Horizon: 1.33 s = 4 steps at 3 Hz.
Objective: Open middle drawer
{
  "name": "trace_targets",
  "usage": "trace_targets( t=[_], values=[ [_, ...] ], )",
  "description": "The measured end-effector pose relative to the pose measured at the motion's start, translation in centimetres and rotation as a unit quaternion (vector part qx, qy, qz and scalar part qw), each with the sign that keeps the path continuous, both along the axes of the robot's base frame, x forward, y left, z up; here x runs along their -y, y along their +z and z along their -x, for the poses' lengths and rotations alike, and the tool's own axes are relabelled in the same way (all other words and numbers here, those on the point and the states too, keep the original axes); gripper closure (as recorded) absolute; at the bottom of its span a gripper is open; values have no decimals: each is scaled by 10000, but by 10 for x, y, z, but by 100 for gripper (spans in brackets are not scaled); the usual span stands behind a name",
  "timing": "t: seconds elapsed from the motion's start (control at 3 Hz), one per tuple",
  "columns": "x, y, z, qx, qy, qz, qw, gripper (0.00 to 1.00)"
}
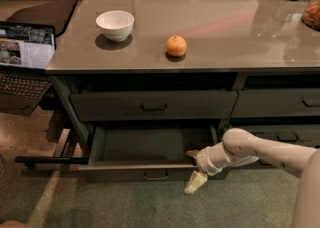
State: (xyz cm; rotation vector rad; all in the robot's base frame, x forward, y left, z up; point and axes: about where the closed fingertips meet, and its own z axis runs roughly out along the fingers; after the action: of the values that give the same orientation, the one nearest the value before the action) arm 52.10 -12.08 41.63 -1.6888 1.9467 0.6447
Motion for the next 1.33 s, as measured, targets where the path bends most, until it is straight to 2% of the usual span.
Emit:
trace_targets(
  t=[0.67,1.0,1.33],
  values=[
    [10,2,24,-403,496,307,9975,63],
    [18,11,32,-475,642,433,9959,86],
    [18,11,32,-476,647,434,9958,84]
  ],
)
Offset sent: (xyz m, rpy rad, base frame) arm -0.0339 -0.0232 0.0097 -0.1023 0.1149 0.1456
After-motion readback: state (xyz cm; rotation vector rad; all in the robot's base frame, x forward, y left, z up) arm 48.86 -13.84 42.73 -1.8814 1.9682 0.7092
